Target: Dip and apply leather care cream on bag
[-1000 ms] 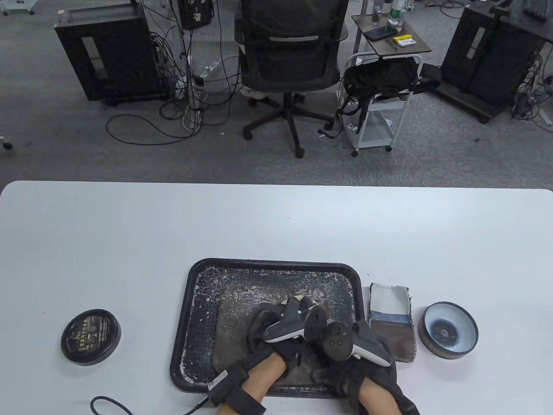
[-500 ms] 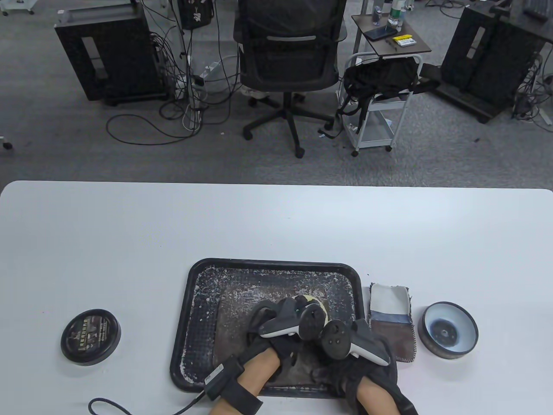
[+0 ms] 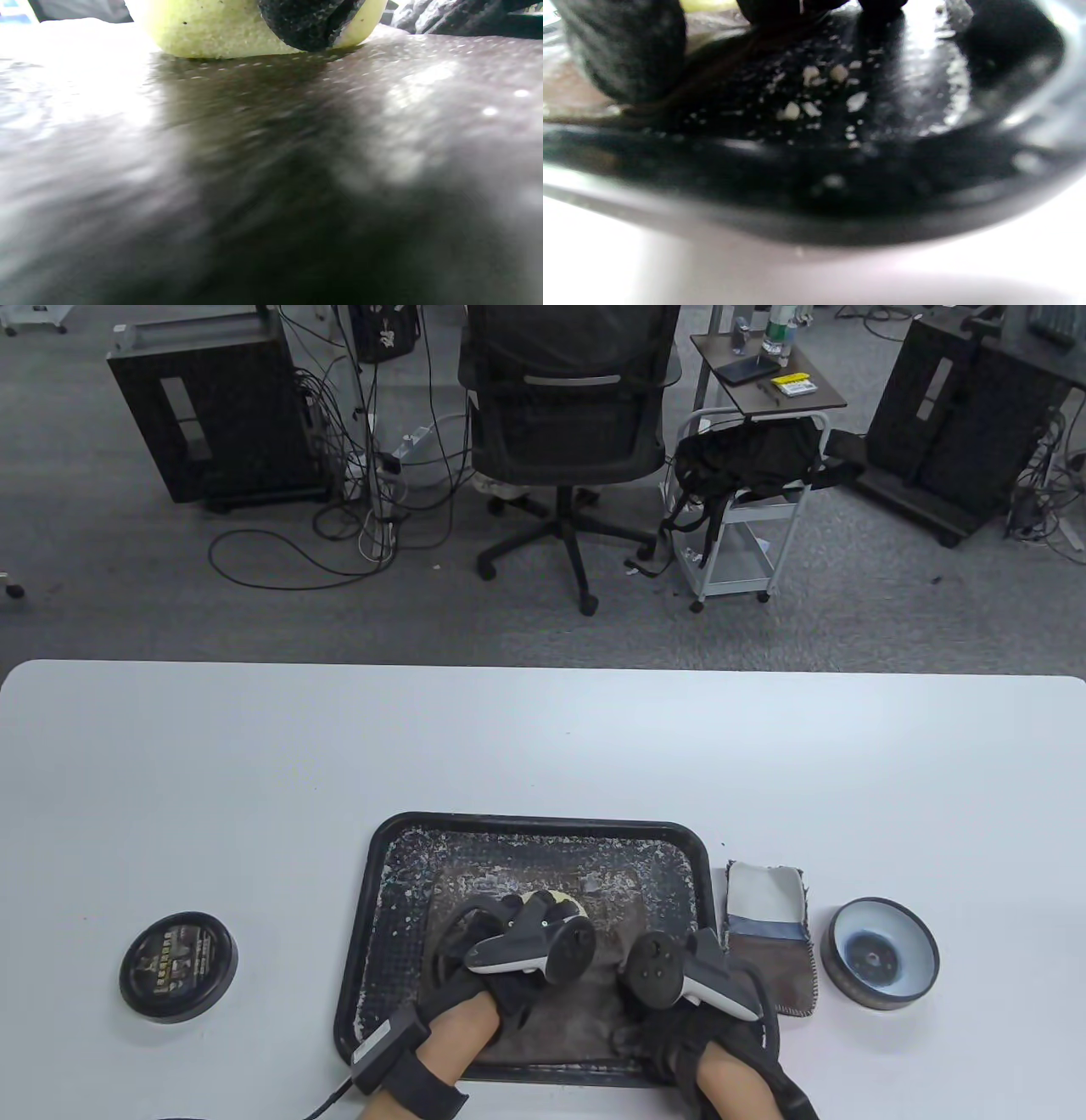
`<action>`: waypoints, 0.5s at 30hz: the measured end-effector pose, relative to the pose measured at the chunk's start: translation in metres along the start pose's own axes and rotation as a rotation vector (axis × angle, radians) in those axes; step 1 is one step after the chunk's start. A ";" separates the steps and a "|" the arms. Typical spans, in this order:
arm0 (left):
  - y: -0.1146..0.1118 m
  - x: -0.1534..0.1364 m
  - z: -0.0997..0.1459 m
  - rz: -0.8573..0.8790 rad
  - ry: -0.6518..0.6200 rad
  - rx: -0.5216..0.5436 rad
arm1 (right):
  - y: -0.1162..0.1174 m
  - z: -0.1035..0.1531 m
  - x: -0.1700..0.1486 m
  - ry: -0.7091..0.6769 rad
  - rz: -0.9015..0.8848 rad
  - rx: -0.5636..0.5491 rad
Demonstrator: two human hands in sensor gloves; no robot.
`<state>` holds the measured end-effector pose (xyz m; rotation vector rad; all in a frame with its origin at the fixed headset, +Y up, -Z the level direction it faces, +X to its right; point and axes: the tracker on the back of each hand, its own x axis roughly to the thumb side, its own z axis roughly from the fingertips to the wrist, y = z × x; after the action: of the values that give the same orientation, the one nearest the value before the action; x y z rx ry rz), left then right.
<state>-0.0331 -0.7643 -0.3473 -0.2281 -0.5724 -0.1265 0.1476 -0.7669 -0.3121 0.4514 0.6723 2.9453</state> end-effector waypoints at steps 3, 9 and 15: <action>-0.003 -0.013 0.009 0.009 0.027 -0.011 | 0.000 0.000 0.000 0.003 0.000 0.002; -0.007 -0.039 0.027 0.034 0.090 -0.055 | -0.001 0.000 0.001 0.010 0.006 0.005; -0.010 -0.061 0.042 0.069 0.135 -0.078 | -0.001 0.000 0.001 0.018 0.007 0.010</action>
<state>-0.1074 -0.7600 -0.3448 -0.3119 -0.4253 -0.0968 0.1464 -0.7659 -0.3125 0.4290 0.6898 2.9577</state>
